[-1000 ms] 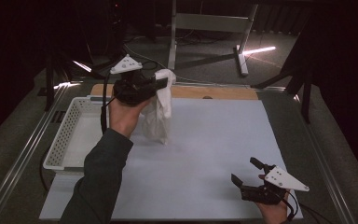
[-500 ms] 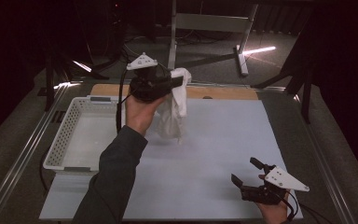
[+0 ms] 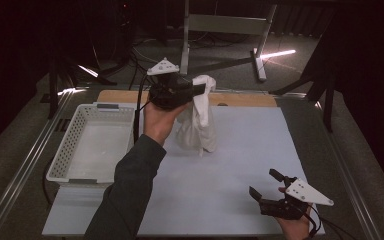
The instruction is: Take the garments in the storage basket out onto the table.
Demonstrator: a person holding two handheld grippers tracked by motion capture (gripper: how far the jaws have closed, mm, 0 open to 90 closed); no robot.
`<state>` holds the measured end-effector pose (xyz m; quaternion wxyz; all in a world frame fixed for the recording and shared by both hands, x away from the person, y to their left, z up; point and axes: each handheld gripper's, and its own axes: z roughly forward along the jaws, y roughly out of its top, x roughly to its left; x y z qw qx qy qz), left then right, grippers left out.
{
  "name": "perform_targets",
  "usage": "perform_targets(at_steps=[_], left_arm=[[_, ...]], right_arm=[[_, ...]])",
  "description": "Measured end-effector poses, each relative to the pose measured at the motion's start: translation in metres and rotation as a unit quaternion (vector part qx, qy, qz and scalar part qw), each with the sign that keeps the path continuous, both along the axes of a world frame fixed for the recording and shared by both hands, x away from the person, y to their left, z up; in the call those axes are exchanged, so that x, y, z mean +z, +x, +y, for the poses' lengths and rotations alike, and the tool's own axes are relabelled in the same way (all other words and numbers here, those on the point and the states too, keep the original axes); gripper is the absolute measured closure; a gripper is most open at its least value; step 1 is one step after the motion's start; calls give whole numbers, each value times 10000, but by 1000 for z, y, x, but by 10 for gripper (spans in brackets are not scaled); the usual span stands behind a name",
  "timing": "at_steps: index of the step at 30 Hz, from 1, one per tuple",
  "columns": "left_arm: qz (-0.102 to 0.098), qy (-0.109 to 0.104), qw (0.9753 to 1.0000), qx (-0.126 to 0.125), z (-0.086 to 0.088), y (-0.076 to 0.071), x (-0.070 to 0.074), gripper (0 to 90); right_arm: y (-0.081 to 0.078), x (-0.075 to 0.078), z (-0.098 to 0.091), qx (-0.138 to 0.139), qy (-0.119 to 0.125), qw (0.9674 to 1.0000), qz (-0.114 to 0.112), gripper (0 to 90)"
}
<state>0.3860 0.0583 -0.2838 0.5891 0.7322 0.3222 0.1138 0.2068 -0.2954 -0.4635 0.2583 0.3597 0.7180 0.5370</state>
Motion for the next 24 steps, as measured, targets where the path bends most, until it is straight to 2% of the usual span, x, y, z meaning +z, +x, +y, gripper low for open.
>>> perform_targets(at_steps=[5, 13, 17, 19, 24], left_arm=[[113, -42, 9999, -52, 2, 0, -13, 800], [480, -6, 9988, -120, 3, 2, -50, 797], [605, 9, 9980, -205, 2, -1, -66, 790], [633, 17, 9977, -230, 1, -3, -69, 789], [803, 274, 9956, -403, -6, -9, -90, 782]], right_arm=[[0, 0, 1, -7, -10, 10000, 14, 85], [0, 0, 1, 3, -18, 10000, -9, 85], [0, 0, 1, -3, -17, 10000, 5, 85], [0, 0, 1, -13, -11, 10000, 12, 85], [0, 0, 1, 2, -23, 10000, -8, 85]])
